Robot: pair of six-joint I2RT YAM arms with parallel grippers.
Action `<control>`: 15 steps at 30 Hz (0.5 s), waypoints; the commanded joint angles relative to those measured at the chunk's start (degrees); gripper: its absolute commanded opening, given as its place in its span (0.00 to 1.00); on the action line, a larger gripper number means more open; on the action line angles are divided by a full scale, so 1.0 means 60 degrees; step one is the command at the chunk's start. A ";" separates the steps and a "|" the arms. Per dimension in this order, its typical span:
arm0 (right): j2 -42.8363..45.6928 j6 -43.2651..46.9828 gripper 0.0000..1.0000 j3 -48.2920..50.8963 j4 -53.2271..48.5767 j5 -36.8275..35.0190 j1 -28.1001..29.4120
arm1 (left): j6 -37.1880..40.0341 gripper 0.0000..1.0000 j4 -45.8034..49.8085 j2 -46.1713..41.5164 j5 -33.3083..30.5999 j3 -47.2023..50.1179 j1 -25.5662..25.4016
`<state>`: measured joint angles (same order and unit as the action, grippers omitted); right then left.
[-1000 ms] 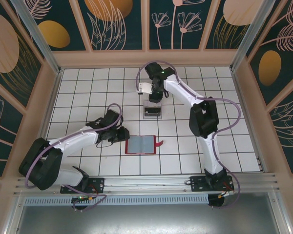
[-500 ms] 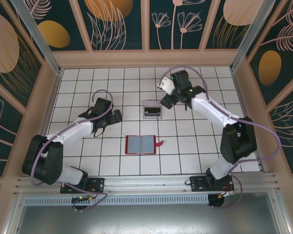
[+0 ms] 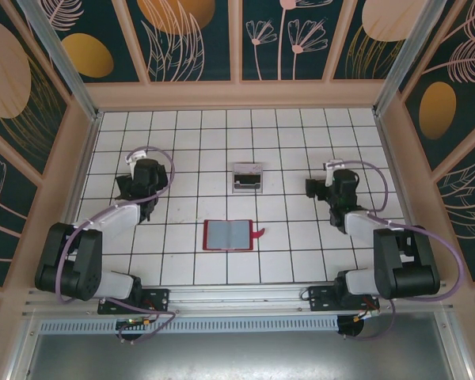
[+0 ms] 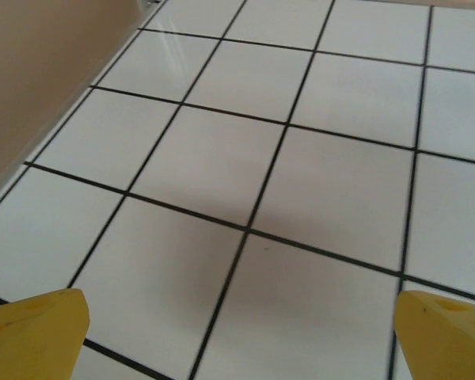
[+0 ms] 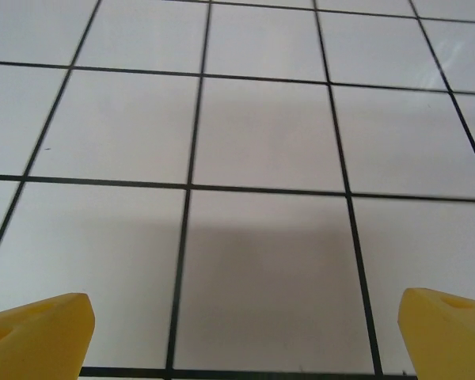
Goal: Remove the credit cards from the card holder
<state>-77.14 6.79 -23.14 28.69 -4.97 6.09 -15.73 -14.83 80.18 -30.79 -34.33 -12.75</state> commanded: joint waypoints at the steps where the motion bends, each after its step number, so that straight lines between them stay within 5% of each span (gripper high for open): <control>1: -0.0400 -0.0878 0.99 0.0815 0.3937 -0.0470 -0.0232 | 0.1250 0.98 -0.3579 -0.0294 -0.0615 0.1214 0.0160; 6: -0.0951 -0.0521 0.99 0.1194 0.5723 -0.0308 -0.0355 | 0.2068 0.99 -0.7237 0.0123 -0.0031 0.2612 0.0440; 12: -0.1828 -0.1343 0.99 0.1727 0.7308 0.0886 -0.1380 | 0.2168 0.98 -0.9298 0.0827 0.0870 0.3213 0.0997; 15: -0.1830 -0.1248 0.99 0.1596 0.7071 0.1049 -0.1344 | 0.2028 0.98 -0.8955 0.0834 0.2039 0.3129 0.1389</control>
<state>-87.70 0.64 -13.74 64.23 -1.50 -1.96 -4.05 -61.49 84.29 -25.36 -15.92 -5.98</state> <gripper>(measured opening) 0.990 0.985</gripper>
